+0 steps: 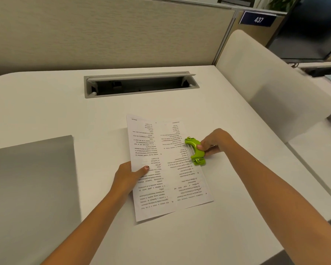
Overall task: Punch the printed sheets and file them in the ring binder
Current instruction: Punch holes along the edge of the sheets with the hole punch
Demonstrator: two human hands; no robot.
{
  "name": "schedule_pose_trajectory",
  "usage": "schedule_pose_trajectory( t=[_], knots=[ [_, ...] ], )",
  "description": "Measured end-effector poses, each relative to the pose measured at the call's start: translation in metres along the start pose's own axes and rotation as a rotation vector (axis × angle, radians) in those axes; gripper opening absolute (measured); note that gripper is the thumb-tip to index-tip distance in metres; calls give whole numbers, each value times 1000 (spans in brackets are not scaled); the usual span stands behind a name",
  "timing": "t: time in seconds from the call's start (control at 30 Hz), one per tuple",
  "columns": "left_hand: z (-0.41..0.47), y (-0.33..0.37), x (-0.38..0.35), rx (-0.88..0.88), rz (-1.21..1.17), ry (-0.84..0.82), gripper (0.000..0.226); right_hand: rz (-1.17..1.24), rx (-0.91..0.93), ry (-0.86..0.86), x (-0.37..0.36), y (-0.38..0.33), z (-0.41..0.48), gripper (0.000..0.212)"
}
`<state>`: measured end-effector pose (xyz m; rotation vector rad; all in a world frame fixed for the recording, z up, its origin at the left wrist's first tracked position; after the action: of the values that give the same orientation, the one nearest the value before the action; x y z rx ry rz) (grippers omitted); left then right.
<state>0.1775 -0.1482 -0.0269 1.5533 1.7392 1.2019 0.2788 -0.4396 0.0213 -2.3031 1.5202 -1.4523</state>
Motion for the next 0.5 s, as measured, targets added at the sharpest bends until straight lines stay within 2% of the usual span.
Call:
schedule_pose_trajectory(
  t=[0.1, 0.27, 0.5],
  knots=[
    [0, 0, 0, 1, 3, -2, 30, -47, 15, -6, 1, 0, 0, 40],
    [0, 0, 0, -1, -1, 0, 29, -35, 126, 19, 5, -12, 0, 13],
    [1, -1, 0, 2, 0, 7, 28, -53, 128, 52, 6, -12, 7, 11]
  ],
)
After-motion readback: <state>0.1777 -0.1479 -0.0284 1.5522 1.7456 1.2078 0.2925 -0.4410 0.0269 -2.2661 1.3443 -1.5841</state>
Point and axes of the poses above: each hand's wrist, its own z-axis towards the middle knuckle, its own x-axis out of the back of the hand, y = z × x, the point moved 10 cm from there along z, towards the middle knuckle, and after that the axes turned 13 degrees about y, right-handed, at the moved point
